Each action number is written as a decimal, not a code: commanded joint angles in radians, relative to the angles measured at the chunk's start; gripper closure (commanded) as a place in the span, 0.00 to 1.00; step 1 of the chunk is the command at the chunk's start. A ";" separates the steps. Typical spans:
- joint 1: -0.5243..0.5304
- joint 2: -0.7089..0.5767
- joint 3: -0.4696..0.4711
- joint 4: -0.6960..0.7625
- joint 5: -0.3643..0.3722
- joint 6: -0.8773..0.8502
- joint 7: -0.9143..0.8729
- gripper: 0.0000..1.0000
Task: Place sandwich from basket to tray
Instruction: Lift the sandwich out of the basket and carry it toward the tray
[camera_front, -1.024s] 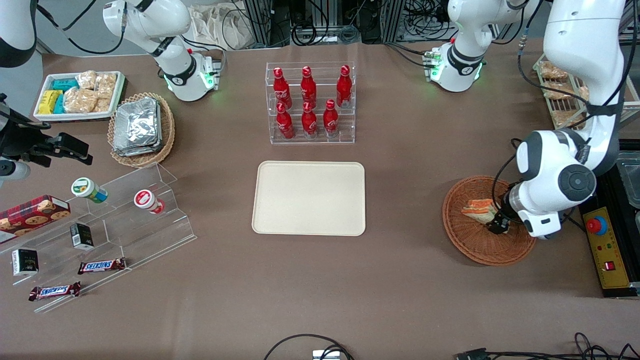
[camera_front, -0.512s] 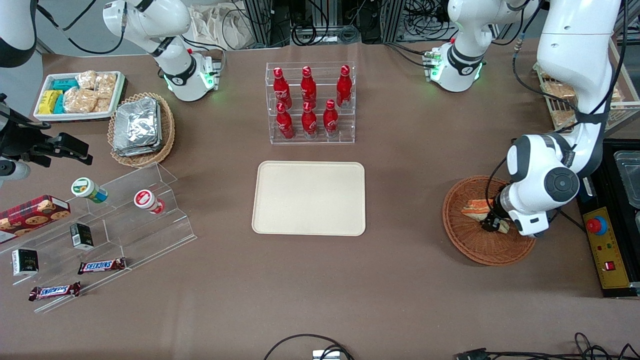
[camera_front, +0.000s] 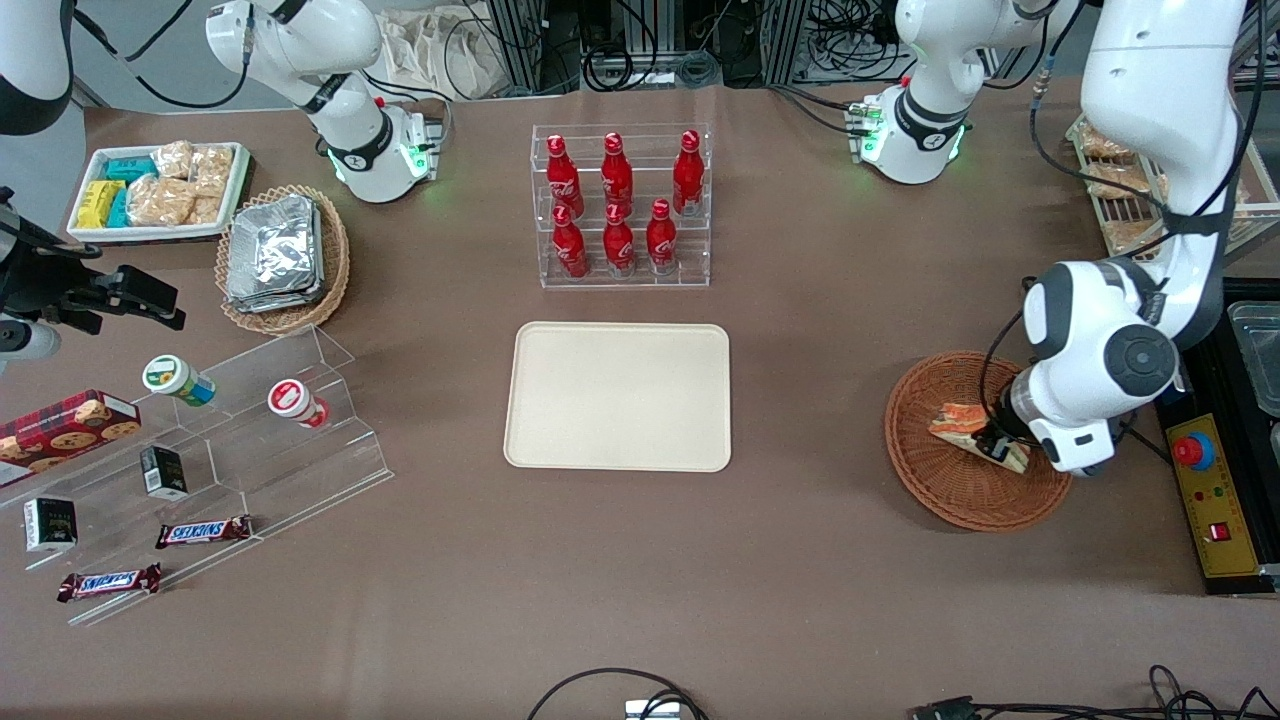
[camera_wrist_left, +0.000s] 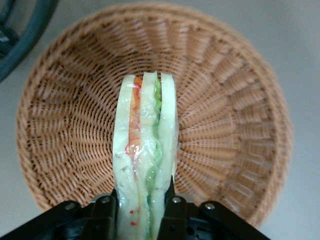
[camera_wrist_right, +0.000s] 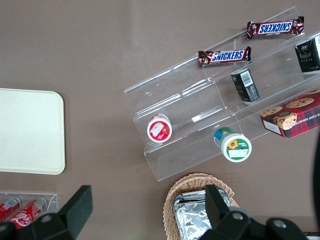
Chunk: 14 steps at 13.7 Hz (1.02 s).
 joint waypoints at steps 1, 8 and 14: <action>-0.015 -0.084 -0.013 0.148 0.002 -0.228 0.065 1.00; -0.031 -0.071 -0.230 0.581 0.010 -0.689 0.378 1.00; -0.105 0.013 -0.478 0.590 0.071 -0.657 0.483 1.00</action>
